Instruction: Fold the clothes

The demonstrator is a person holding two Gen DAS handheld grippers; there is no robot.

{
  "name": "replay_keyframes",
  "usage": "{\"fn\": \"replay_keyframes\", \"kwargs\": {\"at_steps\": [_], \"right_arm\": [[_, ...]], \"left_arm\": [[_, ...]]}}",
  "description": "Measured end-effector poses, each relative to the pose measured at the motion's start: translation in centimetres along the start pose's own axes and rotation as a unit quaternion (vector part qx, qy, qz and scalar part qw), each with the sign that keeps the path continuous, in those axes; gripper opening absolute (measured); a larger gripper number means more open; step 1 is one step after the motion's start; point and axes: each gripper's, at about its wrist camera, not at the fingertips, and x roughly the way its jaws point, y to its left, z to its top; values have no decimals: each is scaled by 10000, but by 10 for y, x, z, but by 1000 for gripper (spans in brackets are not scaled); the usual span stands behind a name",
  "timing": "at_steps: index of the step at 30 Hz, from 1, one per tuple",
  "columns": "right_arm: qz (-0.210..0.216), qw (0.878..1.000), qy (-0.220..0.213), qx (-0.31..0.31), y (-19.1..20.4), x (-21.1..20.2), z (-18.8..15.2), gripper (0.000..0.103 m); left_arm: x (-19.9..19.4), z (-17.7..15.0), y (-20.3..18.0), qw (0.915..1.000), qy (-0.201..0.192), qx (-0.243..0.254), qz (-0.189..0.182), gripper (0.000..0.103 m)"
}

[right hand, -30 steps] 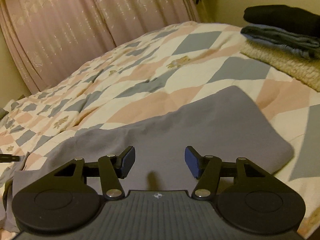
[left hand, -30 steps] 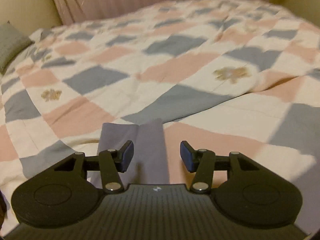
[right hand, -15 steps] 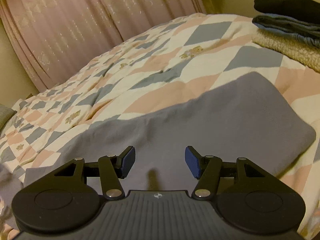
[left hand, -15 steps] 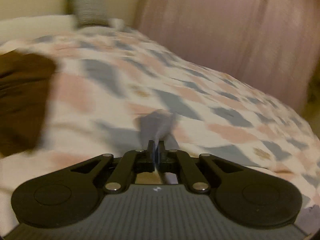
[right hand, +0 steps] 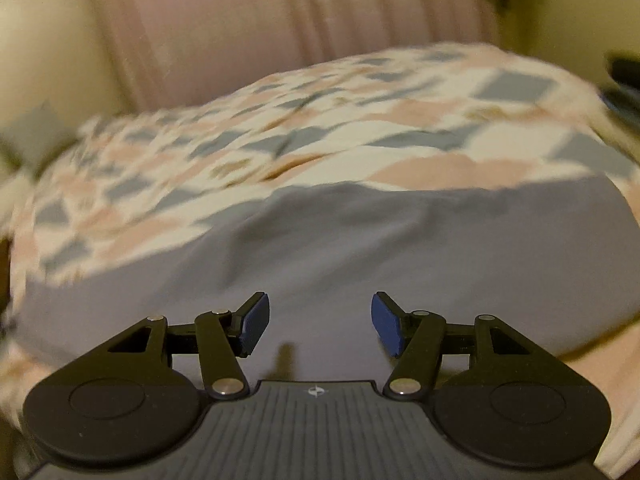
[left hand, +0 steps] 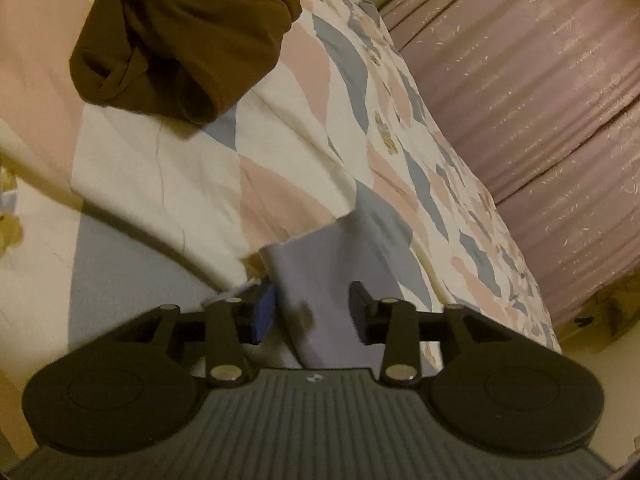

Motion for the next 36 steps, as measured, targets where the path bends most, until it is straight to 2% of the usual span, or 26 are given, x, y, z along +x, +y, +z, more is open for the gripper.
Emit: {"fn": "replay_keyframes", "kwargs": {"at_steps": [2,3,6,9,13,16,18,20,21,22,24,27,29,31,36], "right_arm": [[159,9984,25,-536,27,3,-4,60],[245,9959,-8,-866,42,3,-6,60],[630,9801,-146,-1877,85,3,-12,42],[901,9486,-213,-3026,132,10,-23,41],[1140,8973,-364,-4249,192,24,-46,40],[1222,8676,-388,-4804,221,37,-62,39],[1238,8524,-337,-5069,233,46,-70,37],[1168,8354,-319,-5362,240,55,-79,28],[1113,8257,-324,-5521,243,59,-83,10],[1050,8187,-338,-5635,245,62,-86,0],[1007,8181,-430,-5645,245,64,-84,0],[1193,8458,-612,-5164,238,53,-65,0],[1327,8527,-682,-5006,232,44,-53,0],[1412,8526,-619,-4994,228,40,-49,0],[1373,8345,-317,-5327,229,43,-70,0]], "left_arm": [[0,0,-1,10000,85,3,-24,0],[-4,-1,-5,9999,28,95,34,0],[-19,-2,-19,9979,-225,575,193,0],[-25,-3,-25,9949,-272,919,314,0],[-23,-2,-24,9953,-207,881,339,0],[-15,0,-27,9955,-170,861,353,0],[-13,2,-28,9952,-131,894,389,0],[-13,4,-29,9948,-104,932,403,0],[-12,5,-30,9946,-102,950,407,0],[-12,7,-31,9944,-101,968,411,0],[-16,12,-31,9943,-126,984,389,0],[-27,20,-34,9937,-253,1051,290,0],[-36,21,-38,9908,-384,1266,266,0],[-38,16,-37,9886,-394,1423,298,0],[-29,-5,-18,9886,-162,1401,534,0]]}}
